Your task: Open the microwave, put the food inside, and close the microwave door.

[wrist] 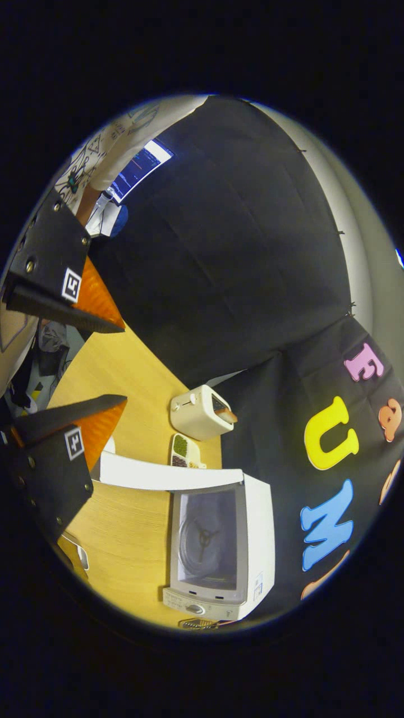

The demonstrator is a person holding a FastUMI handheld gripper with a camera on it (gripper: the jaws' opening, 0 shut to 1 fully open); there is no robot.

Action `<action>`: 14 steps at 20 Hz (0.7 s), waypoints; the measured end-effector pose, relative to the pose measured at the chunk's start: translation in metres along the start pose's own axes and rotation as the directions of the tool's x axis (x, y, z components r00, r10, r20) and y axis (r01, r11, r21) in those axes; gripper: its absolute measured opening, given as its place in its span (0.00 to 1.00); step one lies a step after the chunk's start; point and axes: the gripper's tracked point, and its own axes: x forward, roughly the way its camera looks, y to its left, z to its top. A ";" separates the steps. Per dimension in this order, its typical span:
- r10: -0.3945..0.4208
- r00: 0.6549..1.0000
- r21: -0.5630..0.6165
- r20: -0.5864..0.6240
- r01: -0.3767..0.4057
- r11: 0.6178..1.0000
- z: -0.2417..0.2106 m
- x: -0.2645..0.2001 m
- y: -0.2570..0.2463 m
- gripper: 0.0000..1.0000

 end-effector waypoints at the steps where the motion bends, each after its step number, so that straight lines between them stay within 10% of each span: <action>1: 0.003 1.000 -0.011 0.022 -0.002 1.000 0.007 -0.005 -0.002 0.81; 4: -0.015 0.995 -0.033 0.095 0.018 0.999 0.030 -0.025 -0.014 0.99; 14: -0.248 0.946 0.012 0.209 0.251 0.968 0.053 -0.105 -0.111 0.98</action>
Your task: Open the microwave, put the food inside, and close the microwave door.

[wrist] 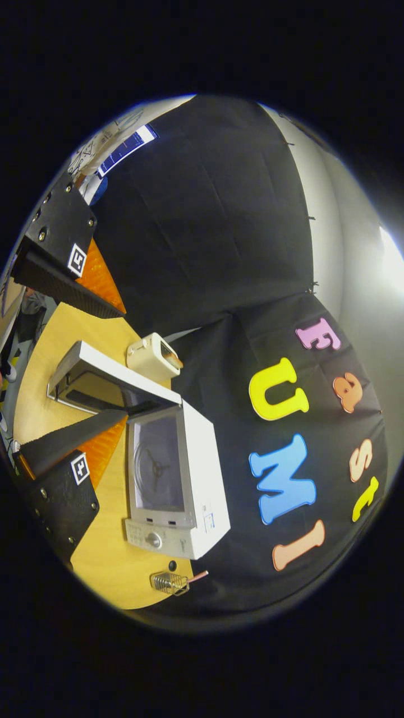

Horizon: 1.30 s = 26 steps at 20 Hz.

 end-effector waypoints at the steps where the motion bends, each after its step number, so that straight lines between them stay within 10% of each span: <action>1: -0.034 0.999 0.002 0.005 0.034 0.999 0.000 -0.005 -0.014 0.98; 12: -0.265 0.964 0.129 -0.023 0.266 0.955 -0.031 -0.042 -0.134 0.98; 26: -0.301 0.907 0.147 -0.295 0.354 0.924 -0.144 -0.047 -0.193 0.98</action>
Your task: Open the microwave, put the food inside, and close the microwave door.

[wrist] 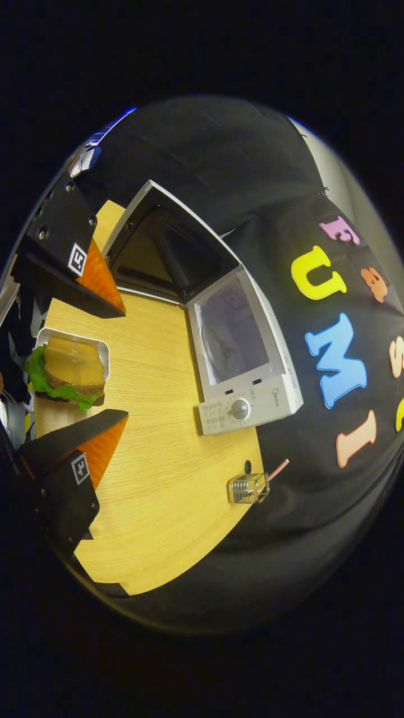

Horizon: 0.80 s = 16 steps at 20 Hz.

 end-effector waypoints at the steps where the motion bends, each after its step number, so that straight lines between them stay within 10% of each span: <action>1: -0.006 1.000 0.002 -0.015 0.006 1.000 -0.005 0.000 -0.003 0.98; 14: -0.008 0.983 0.033 -0.182 0.014 0.999 -0.058 0.018 -0.010 0.97; 16: -0.014 0.978 0.044 -0.207 0.024 0.999 -0.062 0.022 -0.011 0.80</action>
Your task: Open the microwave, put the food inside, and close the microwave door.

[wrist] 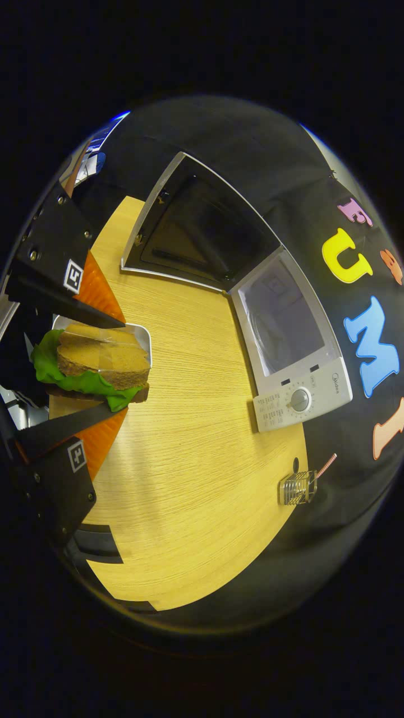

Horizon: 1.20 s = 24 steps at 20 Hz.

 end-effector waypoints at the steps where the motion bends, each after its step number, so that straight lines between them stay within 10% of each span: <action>1: -0.019 1.000 -0.002 -0.002 0.019 1.000 0.001 0.002 -0.004 0.71; 10: -0.047 0.998 0.079 0.035 0.044 0.996 0.014 -0.003 -0.004 0.14; 24: 0.008 0.974 0.214 0.228 -0.058 0.975 0.105 -0.046 0.044 0.13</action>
